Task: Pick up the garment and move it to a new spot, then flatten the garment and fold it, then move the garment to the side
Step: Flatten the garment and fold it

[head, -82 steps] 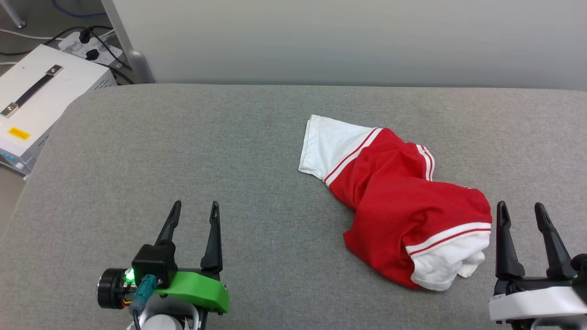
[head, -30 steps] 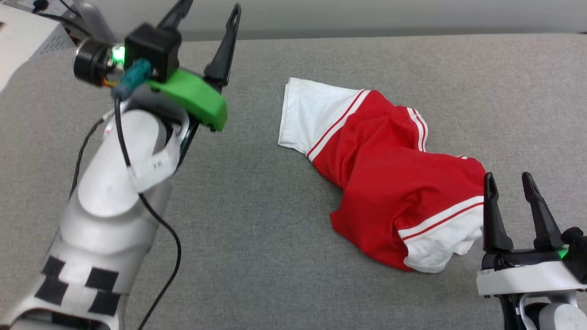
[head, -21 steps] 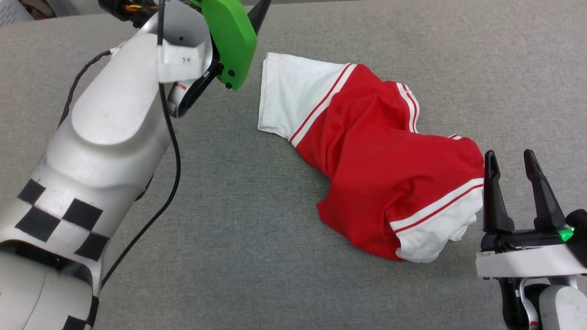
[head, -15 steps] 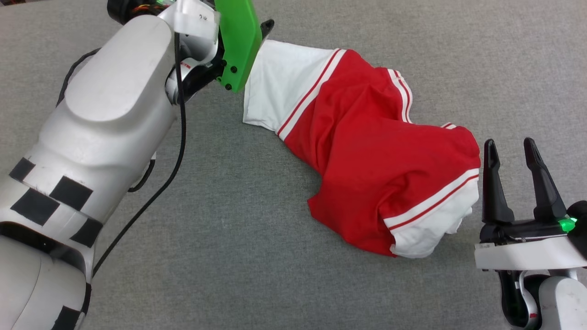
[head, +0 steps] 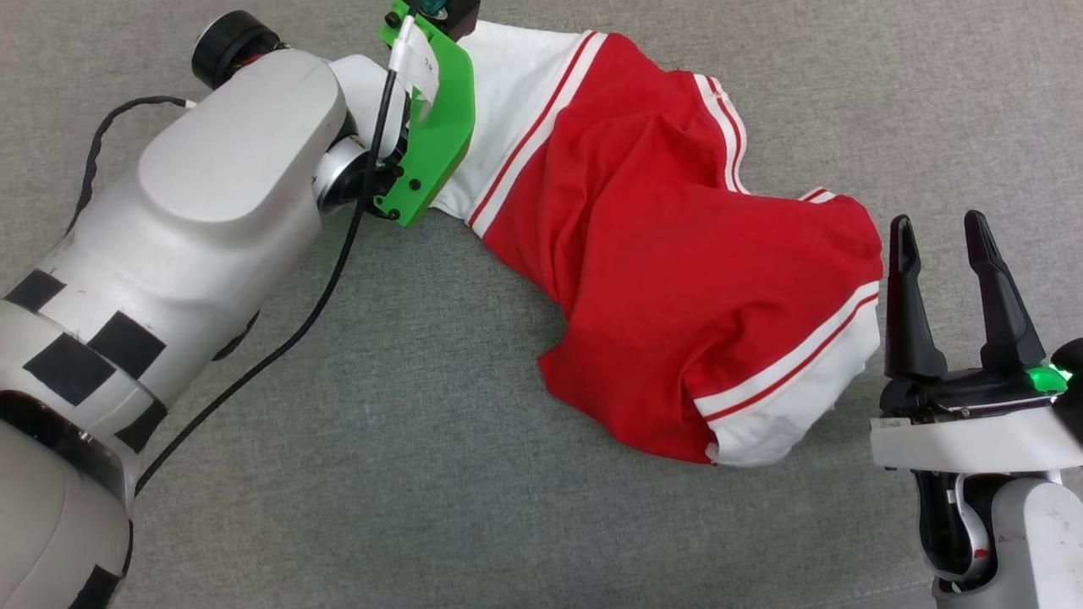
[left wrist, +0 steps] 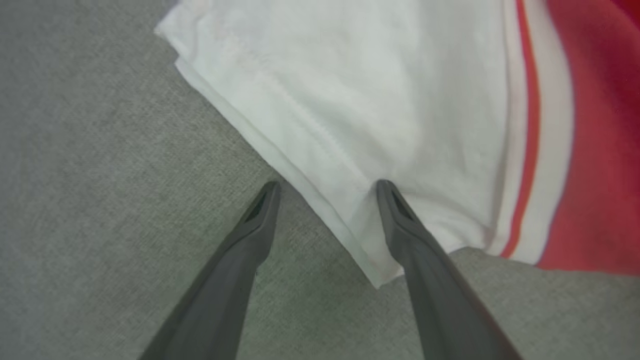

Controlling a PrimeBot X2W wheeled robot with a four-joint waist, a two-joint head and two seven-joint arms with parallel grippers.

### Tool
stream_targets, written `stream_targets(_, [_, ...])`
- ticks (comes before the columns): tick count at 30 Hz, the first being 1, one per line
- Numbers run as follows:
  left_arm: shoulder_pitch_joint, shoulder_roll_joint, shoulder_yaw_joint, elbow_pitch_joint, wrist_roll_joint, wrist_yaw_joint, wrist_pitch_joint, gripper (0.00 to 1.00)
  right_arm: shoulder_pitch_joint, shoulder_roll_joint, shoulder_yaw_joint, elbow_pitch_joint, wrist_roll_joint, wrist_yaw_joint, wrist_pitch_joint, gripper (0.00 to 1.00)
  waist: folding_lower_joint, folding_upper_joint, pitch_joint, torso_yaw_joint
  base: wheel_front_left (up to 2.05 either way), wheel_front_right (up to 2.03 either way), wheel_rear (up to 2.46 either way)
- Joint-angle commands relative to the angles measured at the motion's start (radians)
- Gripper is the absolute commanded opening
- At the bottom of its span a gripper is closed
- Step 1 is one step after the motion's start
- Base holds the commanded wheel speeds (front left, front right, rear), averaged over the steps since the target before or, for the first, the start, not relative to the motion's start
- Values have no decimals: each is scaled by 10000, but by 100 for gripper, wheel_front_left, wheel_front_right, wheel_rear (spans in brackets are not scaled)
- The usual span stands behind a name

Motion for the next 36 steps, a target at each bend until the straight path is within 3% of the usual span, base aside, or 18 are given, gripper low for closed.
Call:
stream_targets(1, [366,96,-354,116,-46,-22,131,100,-206,-20,1,-17,51,-7,-61,100,-1,48,121,-107,0,0,0])
stream_targets(5, [569,218,-680,-83,7,-23,166,100,-261,-20,-8,-2,93,-7,-61,100,-1,48,178,-127,0,0,0])
stream_targets(6, [580,246,-712,-146,38,-23,109,44,-278,-20,-12,5,103,-7,-61,100,-1,48,183,-120,0,0,0])
stream_targets(7, [583,271,-739,-198,55,-23,9,0,-296,-20,-22,13,114,-7,-61,100,-1,48,178,-99,0,0,0])
stream_targets(15, [92,406,-789,-628,8,-23,-2064,0,-91,-20,-192,121,43,-7,-61,100,-1,48,-413,455,0,0,0])
stream_targets(26, [510,1364,-661,-1023,-174,10,-4824,0,452,-20,-457,275,-193,-7,-61,100,-1,48,-1615,1487,0,0,0])
stream_targets(27, [1074,1714,-541,-1133,-329,185,-5315,0,642,-20,-530,271,-229,-7,-61,100,-1,48,-1822,1660,0,0,0])
stream_targets(36, [3625,2934,-212,-1980,-1146,1271,-6668,0,1046,-20,-602,354,-285,-7,-61,100,-1,48,-2182,1883,0,0,0])
